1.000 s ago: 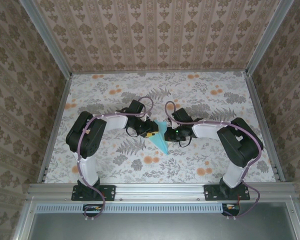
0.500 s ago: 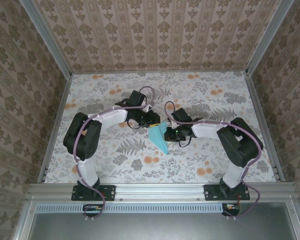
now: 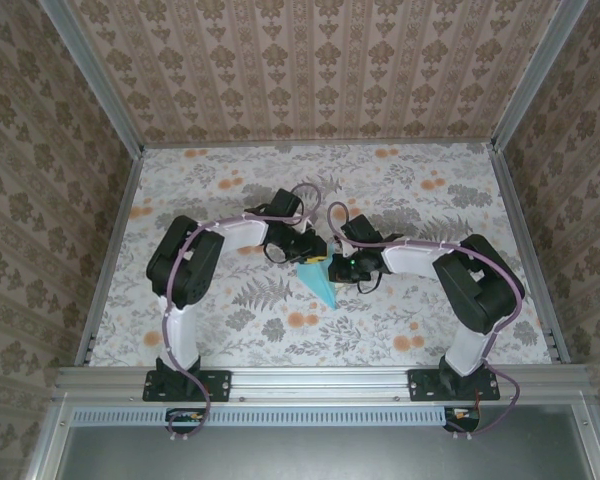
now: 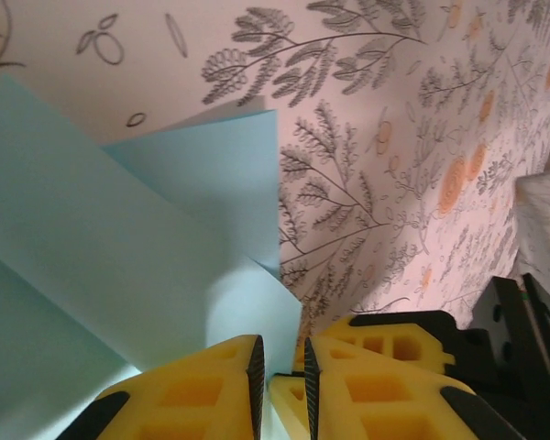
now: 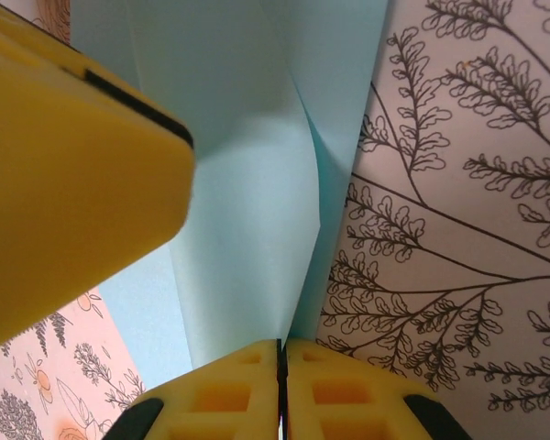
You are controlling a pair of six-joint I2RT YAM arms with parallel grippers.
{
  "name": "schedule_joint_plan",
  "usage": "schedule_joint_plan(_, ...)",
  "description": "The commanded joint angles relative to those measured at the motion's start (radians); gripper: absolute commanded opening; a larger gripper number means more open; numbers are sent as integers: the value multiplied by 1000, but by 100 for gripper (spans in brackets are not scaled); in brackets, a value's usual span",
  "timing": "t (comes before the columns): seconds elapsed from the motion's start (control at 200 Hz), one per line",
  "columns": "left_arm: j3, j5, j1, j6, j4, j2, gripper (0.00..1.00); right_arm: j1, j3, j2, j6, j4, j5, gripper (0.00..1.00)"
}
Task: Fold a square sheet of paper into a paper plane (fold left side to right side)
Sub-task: Fourth fold the wing at the center of the table.
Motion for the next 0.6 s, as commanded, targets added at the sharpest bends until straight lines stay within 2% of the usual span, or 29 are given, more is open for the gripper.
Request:
schedule_joint_plan(0.0, 9, 0, -2, 5, -4, 18, 22, 17, -3, 52, -21, -95, 34, 10)
schedule_joint_plan(0.595, -33, -42, 4, 28, -43, 51, 22, 24, 19, 76, -34, -126, 29, 10)
